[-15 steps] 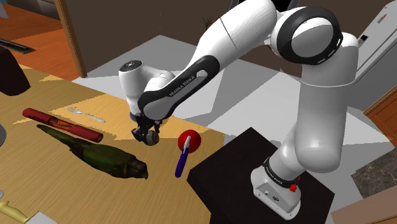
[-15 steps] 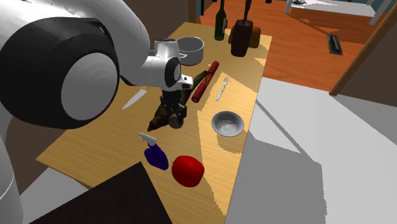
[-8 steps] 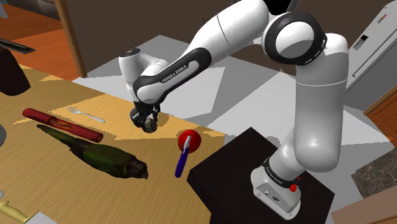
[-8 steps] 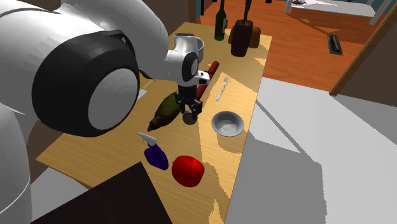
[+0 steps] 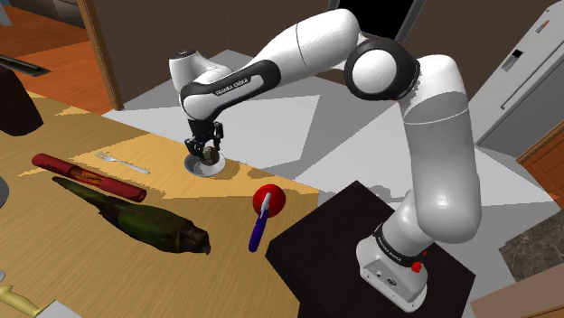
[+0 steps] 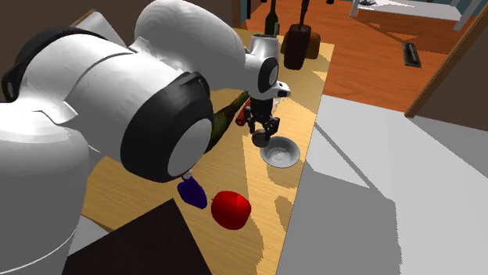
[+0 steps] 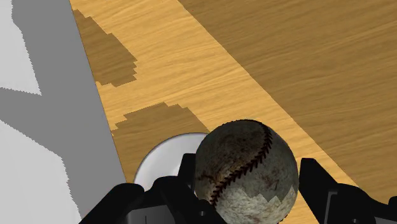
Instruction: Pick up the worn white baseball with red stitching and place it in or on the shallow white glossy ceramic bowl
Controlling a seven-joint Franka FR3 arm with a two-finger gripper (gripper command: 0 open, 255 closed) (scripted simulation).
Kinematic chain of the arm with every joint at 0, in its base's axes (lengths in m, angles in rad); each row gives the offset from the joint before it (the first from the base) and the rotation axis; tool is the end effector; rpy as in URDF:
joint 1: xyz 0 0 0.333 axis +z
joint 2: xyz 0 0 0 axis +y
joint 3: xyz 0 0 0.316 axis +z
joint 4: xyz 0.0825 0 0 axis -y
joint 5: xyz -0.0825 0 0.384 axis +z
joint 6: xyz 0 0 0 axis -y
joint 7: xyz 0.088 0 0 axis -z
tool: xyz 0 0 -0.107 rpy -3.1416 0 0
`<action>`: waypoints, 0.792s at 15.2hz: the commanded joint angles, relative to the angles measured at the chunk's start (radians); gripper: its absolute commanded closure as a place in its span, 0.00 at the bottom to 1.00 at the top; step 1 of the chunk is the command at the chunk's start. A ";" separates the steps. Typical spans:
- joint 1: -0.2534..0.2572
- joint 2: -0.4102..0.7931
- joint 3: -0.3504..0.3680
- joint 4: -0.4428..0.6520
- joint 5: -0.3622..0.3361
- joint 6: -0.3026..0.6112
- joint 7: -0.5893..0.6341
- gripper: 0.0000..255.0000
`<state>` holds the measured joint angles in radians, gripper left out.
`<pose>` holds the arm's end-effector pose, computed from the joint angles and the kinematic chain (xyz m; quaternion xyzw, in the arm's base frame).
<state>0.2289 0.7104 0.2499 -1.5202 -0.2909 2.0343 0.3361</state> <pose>0.6313 0.2811 0.2377 0.9878 0.1248 -0.0611 0.0707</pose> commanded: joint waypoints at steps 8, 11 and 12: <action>-0.010 0.240 -0.036 0.408 -0.007 -0.152 -0.115 1.00; -0.009 0.262 -0.039 0.407 -0.010 -0.129 -0.111 1.00; -0.009 0.270 -0.040 0.406 -0.012 -0.121 -0.110 1.00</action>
<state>0.2197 0.9702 0.2112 -1.1178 -0.3011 1.9066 0.2259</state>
